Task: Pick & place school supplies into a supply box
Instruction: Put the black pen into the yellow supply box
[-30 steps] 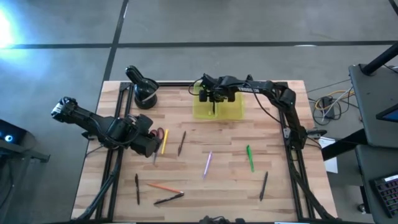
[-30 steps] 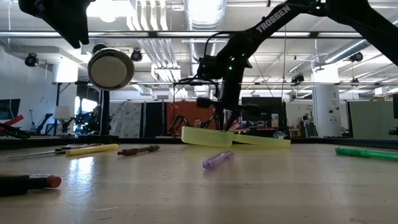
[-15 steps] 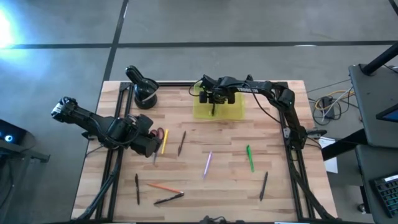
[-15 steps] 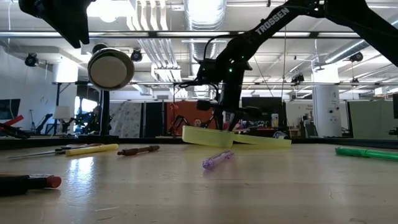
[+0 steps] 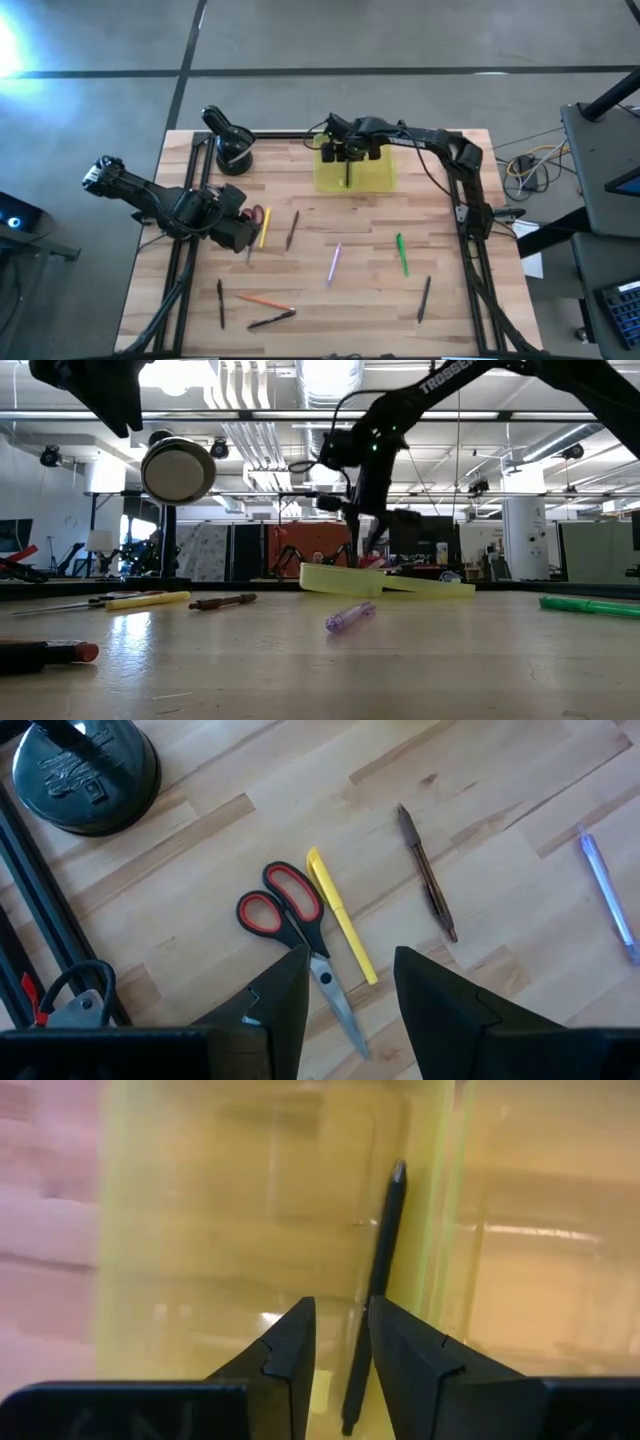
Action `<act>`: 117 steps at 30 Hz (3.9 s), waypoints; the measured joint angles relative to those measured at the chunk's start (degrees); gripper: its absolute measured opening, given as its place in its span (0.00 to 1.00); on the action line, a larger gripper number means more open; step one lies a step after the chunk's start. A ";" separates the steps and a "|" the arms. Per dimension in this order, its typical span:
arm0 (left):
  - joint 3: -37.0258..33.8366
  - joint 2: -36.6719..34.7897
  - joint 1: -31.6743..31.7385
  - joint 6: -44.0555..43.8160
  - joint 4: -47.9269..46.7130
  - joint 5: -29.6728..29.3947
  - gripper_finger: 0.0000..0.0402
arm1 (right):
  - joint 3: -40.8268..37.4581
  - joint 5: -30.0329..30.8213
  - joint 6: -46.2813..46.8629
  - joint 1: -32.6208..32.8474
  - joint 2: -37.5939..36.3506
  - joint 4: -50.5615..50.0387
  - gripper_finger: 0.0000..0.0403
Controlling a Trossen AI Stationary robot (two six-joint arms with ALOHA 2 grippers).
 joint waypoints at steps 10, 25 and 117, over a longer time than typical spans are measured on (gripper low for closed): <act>-0.08 0.00 -0.01 -0.12 1.11 0.36 0.33 | -0.34 0.99 -11.82 4.54 -11.40 -0.35 0.22; -5.07 0.13 -5.53 0.71 7.61 13.83 0.33 | -6.23 -12.21 -29.93 18.96 -32.77 -1.41 0.18; -1.53 -1.73 -7.99 58.54 30.56 -13.91 0.02 | -36.66 -16.31 -10.04 29.82 -61.25 10.58 0.15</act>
